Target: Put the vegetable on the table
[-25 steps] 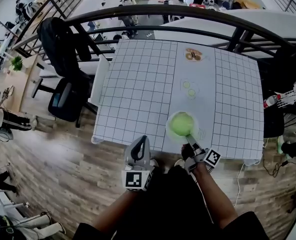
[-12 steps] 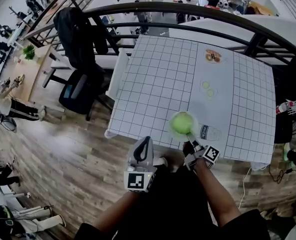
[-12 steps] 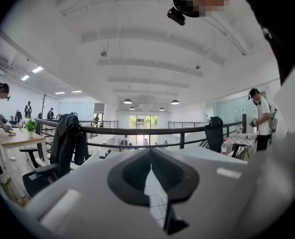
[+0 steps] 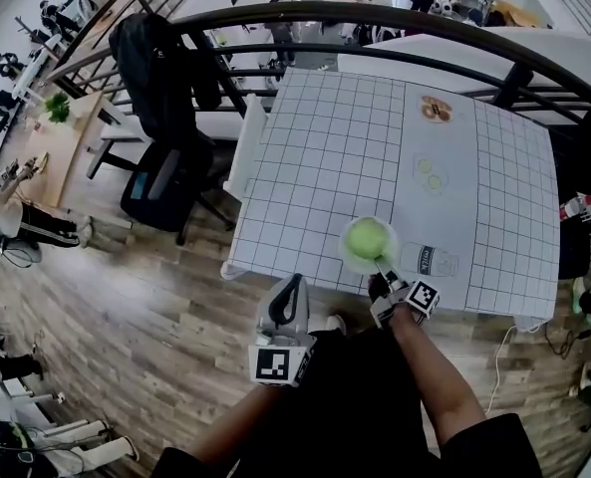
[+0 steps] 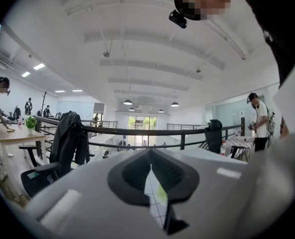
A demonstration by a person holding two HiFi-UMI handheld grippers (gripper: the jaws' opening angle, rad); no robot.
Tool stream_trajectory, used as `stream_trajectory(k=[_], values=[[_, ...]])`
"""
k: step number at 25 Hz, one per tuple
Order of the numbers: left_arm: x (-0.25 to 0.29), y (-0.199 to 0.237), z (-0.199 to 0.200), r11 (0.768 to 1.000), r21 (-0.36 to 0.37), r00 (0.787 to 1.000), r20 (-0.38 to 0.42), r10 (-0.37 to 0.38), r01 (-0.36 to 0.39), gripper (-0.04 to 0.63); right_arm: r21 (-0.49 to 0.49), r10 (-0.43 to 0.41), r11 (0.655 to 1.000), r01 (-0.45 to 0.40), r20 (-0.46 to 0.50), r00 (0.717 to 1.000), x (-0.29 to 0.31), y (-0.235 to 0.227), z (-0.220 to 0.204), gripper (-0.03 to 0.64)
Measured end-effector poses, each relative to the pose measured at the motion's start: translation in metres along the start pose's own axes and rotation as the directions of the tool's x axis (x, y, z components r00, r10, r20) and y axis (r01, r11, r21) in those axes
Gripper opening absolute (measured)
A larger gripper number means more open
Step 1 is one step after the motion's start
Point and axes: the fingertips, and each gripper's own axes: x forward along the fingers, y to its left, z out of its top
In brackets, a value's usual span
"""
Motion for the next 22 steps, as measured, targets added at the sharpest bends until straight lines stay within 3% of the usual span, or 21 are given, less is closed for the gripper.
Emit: stream_trajectory(k=[6, 13, 18, 22], values=[[-0.001, 0.01, -0.002, 1.0, 0.001, 1.0, 0.001, -0.021, 0.021, 0.006, 0.012, -0.027, 1.0, 0.027, 0.008, 1.0, 0.007, -0.016, -0.009, 0.023], [-0.002, 0.012, -0.012, 1.0, 0.004, 0.999, -0.031, -0.03, 0.031, 0.006, 0.08, -0.045, 0.996, 0.039, 0.079, 0.996, 0.01, -0.04, -0.011, 0.023], [0.004, 0.003, -0.023, 0.998, -0.005, 0.998, -0.02, -0.062, 0.062, 0.006, 0.069, -0.005, 0.998, -0.001, 0.075, 0.997, 0.017, -0.042, -0.008, 0.023], [0.009, -0.001, -0.029, 0.997, -0.012, 0.996, -0.04, -0.08, 0.079, 0.006, 0.06, -0.038, 0.998, 0.035, 0.056, 0.998, 0.016, -0.047, -0.008, 0.023]])
